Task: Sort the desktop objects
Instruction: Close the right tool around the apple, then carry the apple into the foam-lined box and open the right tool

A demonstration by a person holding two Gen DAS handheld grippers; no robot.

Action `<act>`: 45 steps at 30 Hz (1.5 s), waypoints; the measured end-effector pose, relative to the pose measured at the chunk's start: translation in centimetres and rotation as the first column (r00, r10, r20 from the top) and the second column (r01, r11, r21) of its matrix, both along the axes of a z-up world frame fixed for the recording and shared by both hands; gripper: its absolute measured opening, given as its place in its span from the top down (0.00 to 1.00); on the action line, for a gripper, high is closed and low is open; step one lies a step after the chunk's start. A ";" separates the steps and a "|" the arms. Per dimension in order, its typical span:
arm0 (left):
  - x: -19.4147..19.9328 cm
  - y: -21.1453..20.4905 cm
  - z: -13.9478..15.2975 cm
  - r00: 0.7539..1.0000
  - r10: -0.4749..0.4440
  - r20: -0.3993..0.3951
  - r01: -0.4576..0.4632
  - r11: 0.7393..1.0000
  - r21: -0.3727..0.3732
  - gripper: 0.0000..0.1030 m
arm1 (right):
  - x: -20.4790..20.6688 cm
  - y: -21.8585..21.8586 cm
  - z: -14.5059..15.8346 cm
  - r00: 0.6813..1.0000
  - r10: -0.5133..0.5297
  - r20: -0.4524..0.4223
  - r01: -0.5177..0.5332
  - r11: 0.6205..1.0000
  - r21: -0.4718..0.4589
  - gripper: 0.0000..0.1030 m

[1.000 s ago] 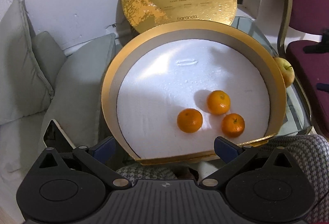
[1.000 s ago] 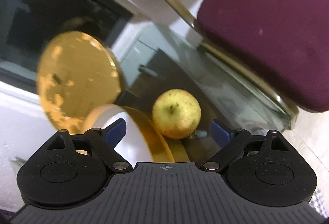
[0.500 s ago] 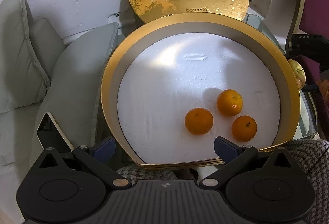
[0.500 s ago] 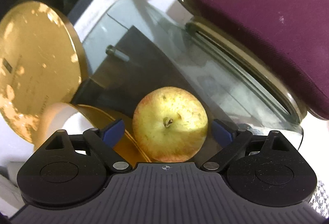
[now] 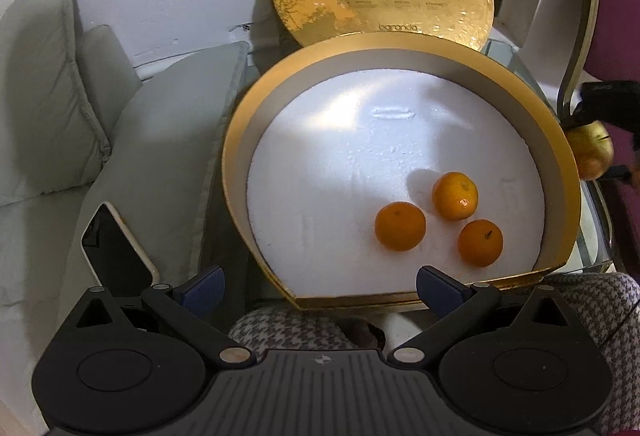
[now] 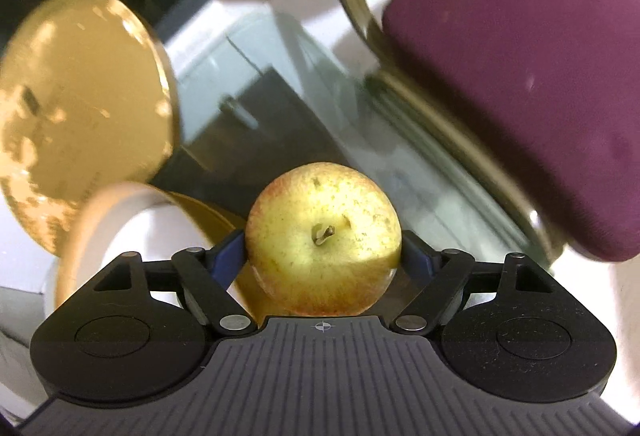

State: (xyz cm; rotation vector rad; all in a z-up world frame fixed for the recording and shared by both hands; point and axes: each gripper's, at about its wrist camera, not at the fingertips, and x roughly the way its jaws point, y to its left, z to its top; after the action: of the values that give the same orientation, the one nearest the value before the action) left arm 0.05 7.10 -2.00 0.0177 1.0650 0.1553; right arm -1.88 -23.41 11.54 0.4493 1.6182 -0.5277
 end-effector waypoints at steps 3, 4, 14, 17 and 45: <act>-0.6 0.6 0.3 1.000 0.007 0.014 -0.006 1.000 -0.016 0.01 | 1.4 1.3 3.8 0.994 0.064 0.094 -0.064 0.998 -0.002 0.21; -0.7 0.9 0.4 1.000 0.008 0.018 -0.008 1.000 -0.019 0.01 | 1.9 1.9 5.0 0.989 0.086 0.124 -0.086 0.996 0.002 0.21; 0.0 7.1 3.5 0.970 0.200 0.141 -0.201 0.979 -0.007 0.01 | 4.6 12.3 6.6 0.930 0.297 0.215 -0.335 0.927 0.170 0.21; -0.1 8.6 2.3 0.965 0.239 0.106 -0.238 0.971 -0.026 0.01 | 3.8 15.3 3.5 0.919 0.359 0.163 -0.388 0.895 0.220 0.21; -0.7 9.2 -1.7 0.979 0.201 -0.029 -0.203 0.974 -0.096 0.01 | 1.1 23.9 -5.1 0.805 0.593 -0.023 -0.553 0.764 0.334 0.12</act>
State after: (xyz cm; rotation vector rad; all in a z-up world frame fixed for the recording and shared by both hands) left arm -0.63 16.29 -3.69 -0.1791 1.0917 0.2869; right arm -0.74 0.51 6.49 0.1240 1.8633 0.1794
